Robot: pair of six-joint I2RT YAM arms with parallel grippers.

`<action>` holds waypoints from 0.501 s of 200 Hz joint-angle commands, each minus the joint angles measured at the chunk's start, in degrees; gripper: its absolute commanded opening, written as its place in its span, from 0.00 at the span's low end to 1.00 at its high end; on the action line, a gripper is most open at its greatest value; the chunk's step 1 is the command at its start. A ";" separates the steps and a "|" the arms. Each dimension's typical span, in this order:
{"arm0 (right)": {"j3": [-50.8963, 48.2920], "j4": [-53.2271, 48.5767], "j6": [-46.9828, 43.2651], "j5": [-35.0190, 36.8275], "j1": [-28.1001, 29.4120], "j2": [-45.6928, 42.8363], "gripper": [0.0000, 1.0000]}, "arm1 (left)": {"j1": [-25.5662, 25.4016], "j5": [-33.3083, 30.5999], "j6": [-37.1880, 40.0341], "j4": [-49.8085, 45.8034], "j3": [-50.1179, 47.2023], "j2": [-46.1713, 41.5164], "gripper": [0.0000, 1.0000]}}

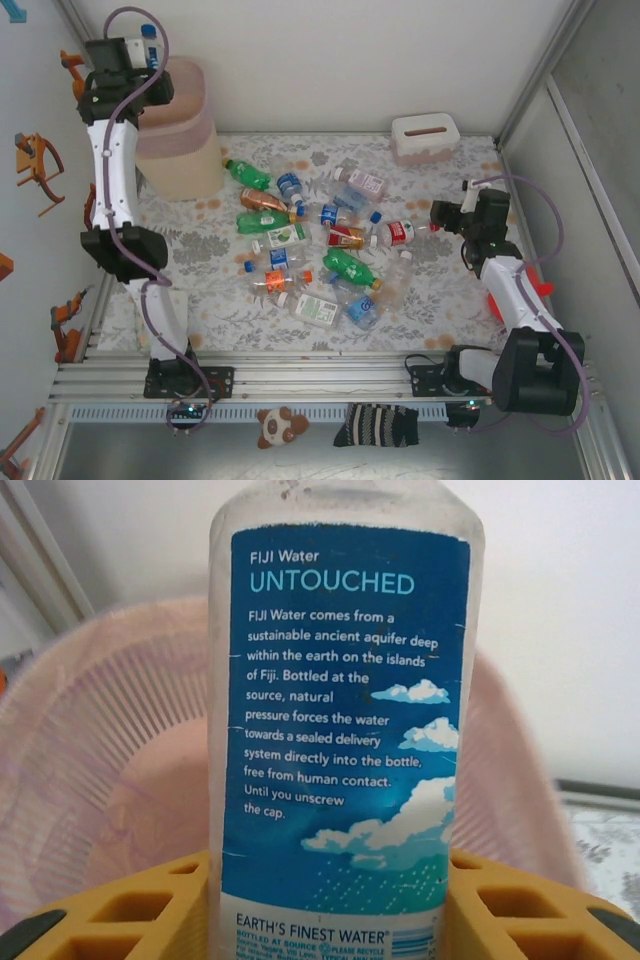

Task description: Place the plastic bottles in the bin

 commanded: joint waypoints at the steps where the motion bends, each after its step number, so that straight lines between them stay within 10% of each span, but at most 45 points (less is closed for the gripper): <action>1: 2.04 -0.84 -0.70 1.17 -0.09 -1.10 0.79 | 0.46 -2.56 -0.74 -7.98 4.14 2.45 0.48; 100: 2.47 0.14 -0.26 -0.38 -0.06 1.03 0.78 | 0.16 -5.69 1.32 -17.86 -1.86 2.37 0.46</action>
